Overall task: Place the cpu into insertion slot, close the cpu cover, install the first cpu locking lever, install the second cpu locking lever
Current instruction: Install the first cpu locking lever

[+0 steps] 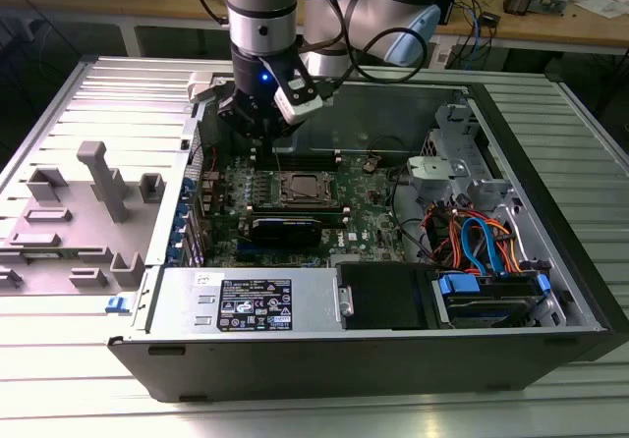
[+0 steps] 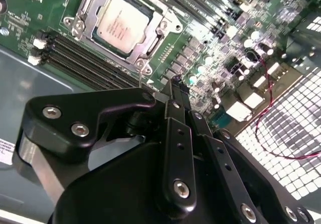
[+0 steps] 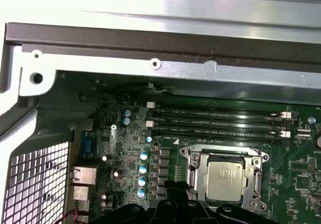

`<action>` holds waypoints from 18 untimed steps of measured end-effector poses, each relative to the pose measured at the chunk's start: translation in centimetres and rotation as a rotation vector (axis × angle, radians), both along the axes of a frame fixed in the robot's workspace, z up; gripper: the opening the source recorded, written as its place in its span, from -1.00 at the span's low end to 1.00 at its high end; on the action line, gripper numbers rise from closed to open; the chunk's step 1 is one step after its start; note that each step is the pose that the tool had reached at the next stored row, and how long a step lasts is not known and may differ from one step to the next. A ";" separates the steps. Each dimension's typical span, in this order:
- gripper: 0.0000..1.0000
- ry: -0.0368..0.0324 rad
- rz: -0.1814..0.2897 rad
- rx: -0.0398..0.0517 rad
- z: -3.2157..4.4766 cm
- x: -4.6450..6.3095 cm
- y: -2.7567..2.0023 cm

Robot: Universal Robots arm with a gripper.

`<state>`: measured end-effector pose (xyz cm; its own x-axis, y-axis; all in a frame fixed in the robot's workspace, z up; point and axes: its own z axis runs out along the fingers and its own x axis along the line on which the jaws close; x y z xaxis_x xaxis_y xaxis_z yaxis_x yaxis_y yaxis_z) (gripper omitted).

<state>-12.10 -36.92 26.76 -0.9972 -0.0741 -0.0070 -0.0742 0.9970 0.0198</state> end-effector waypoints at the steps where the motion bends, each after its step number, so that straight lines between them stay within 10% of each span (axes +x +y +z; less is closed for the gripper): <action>1: -0.79 0.0000 0.000 0.0000 -0.04 -0.1 0.17; 11: -0.79 -0.0009 0.010 0.0000 -0.54 -0.4 2.16; 18: -0.79 -0.0051 0.012 -0.0032 -0.77 1.4 2.21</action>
